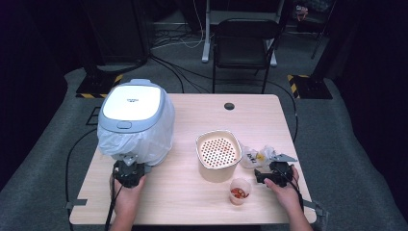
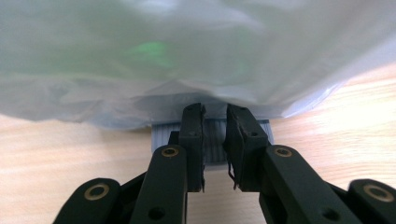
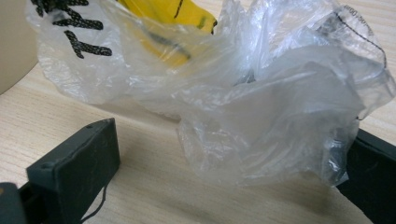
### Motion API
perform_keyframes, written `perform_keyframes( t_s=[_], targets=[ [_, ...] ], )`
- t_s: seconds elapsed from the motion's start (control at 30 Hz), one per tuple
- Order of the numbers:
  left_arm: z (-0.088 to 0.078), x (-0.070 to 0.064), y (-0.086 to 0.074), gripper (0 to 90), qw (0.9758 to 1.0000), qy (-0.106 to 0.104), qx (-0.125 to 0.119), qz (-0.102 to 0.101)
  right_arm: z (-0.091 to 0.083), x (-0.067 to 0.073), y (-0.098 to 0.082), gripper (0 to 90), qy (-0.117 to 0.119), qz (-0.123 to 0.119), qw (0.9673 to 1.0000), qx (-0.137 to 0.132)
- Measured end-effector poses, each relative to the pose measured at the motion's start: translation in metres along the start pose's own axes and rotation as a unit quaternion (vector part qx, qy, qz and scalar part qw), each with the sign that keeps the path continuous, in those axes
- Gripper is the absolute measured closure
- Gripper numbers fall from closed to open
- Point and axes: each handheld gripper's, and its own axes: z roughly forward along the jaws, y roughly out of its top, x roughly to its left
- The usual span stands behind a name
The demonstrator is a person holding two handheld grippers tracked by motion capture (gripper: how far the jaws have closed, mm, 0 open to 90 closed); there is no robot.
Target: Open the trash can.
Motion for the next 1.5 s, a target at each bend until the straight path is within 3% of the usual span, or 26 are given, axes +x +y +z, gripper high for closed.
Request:
perform_keyframes(
  t_s=[0.1,0.17,0.23,0.27,0.3,0.37,0.4,0.53,0.57,0.6,0.67,0.73,0.8,0.83,0.97,1.1,1.27,1.5],
  targets=[
    [-0.001,-0.004,-0.003,75.6,0.9994,0.024,-0.01,0.022,0.0,0.0,0.0,0.0,0.0,0.0,1.0,0.0],
    [-0.001,-0.001,-0.003,74.2,0.9993,0.023,-0.016,0.023,0.0,0.0,0.0,0.0,0.001,-0.003,1.0,0.001],
    [-0.001,0.004,-0.003,72.4,0.9997,0.008,-0.014,-0.02,0.0,0.0,0.0,0.0,0.001,-0.005,1.0,0.001],
    [-0.001,0.005,-0.003,72.3,0.9992,-0.009,-0.003,-0.04,0.0,0.0,0.0,0.0,0.001,-0.004,1.0,0.001],
    [-0.001,0.006,-0.001,71.5,0.9996,-0.007,0.001,-0.028,0.0,0.0,0.0,0.0,0.001,-0.004,1.0,0.001],
    [0.0,0.004,0.001,69.7,0.9992,-0.003,0.005,-0.04,0.0,0.0,0.0,0.0,0.002,-0.001,1.0,0.0],
    [-0.001,0.005,0.002,68.4,0.9995,0.003,0.006,-0.032,0.0,0.001,0.0,0.0,0.002,0.0,1.0,0.001],
    [-0.002,0.005,-0.001,65.6,0.9994,-0.002,0.003,-0.035,0.0,0.0,0.0,0.0,0.001,-0.003,1.0,0.001],
    [-0.002,0.006,-0.001,65.8,0.9998,-0.001,0.0,-0.022,0.0,0.0,0.0,0.0,0.001,-0.004,1.0,0.001],
    [-0.001,0.006,-0.001,65.0,0.9998,-0.014,-0.008,-0.014,0.0,0.0,0.0,0.0,0.001,-0.003,1.0,0.001],
    [0.0,0.006,-0.002,62.7,0.9995,-0.027,-0.012,-0.013,0.0,0.0,0.0,0.0,0.001,-0.003,1.0,0.001],
    [0.0,0.004,-0.001,57.3,0.9997,-0.02,-0.009,-0.004,0.0,0.001,0.0,0.0,0.002,0.0,1.0,0.0],
    [0.0,0.004,-0.002,56.8,0.9987,-0.025,-0.007,-0.044,0.0,0.0,0.0,0.0,0.001,-0.004,1.0,0.001],
    [0.0,0.003,-0.002,56.8,0.9986,-0.023,-0.002,-0.047,0.0,0.0,0.0,0.0,0.001,-0.003,1.0,0.001],
    [0.0,0.003,-0.003,58.8,0.9996,-0.017,-0.011,-0.02,0.0,0.0,0.0,0.0,0.002,-0.001,1.0,0.0],
    [0.002,0.001,-0.004,60.6,0.9996,-0.011,-0.013,-0.02,0.0,0.0,0.0,0.0,0.002,-0.004,1.0,0.001],
    [0.003,0.003,0.001,60.7,0.999,-0.029,0.015,-0.032,0.0,0.0,0.0,0.0,0.002,-0.004,1.0,0.001],
    [0.005,0.003,0.0,60.7,0.9988,-0.029,0.022,-0.033,0.0,0.0,0.0,0.0,0.002,-0.001,1.0,0.0]
  ],
)
